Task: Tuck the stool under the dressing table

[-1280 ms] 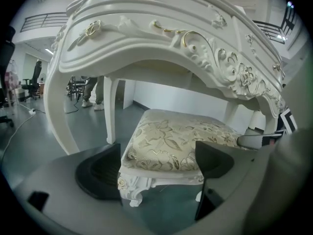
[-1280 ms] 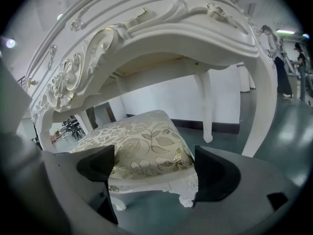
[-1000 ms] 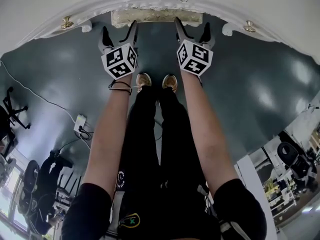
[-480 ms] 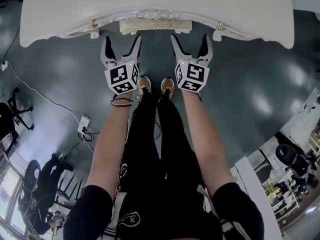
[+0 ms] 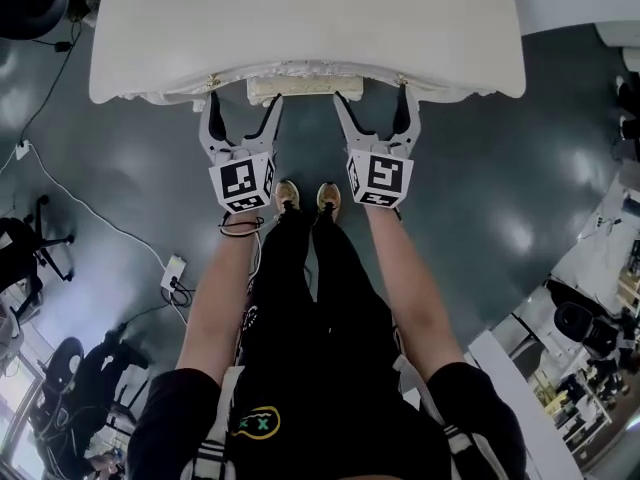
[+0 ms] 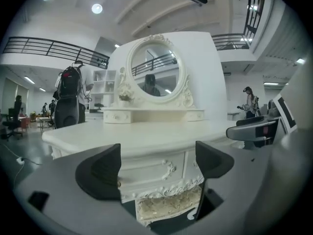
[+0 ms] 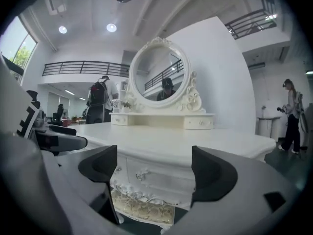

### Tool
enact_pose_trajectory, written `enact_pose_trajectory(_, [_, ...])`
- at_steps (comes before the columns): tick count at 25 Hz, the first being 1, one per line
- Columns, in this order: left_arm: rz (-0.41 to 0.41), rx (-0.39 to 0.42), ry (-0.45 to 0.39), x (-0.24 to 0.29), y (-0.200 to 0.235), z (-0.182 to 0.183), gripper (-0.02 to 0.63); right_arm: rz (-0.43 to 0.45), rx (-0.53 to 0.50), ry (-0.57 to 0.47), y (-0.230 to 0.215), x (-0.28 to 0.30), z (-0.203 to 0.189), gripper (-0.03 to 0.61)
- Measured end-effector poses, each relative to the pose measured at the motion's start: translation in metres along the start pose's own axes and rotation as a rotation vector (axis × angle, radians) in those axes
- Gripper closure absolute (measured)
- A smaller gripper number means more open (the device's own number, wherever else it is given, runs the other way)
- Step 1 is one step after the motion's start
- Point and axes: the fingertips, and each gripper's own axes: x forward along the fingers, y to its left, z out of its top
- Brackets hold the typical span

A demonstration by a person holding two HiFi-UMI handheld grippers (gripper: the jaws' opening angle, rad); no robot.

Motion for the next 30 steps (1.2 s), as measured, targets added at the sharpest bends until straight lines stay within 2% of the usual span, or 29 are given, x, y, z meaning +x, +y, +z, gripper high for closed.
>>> enact_pose_trajectory(6, [-0.046,0.044,-0.084,0.002,-0.038,0.103,0.126,-0.005,-0.015,-0.080,-0.040,-0.015,0.093,0.092])
enact_pose_trajectory(12, [-0.062,0.055,-0.182,-0.029,-0.031,0.205,0.126,0.009,-0.042,-0.148,-0.034,-0.042,0.189,0.101])
enact_pose_trajectory(16, [-0.071,0.070,-0.227,-0.044,-0.024,0.256,0.126,0.032,-0.076,-0.194,-0.027,-0.055,0.240,0.103])
enact_pose_trajectory(21, [-0.070,0.061,-0.263,-0.056,-0.024,0.291,0.126,0.046,-0.095,-0.240,-0.026,-0.067,0.282,0.106])
enact_pose_trajectory(30, [-0.093,0.074,-0.304,-0.062,-0.036,0.322,0.126,0.093,-0.138,-0.291,-0.013,-0.080,0.318,0.129])
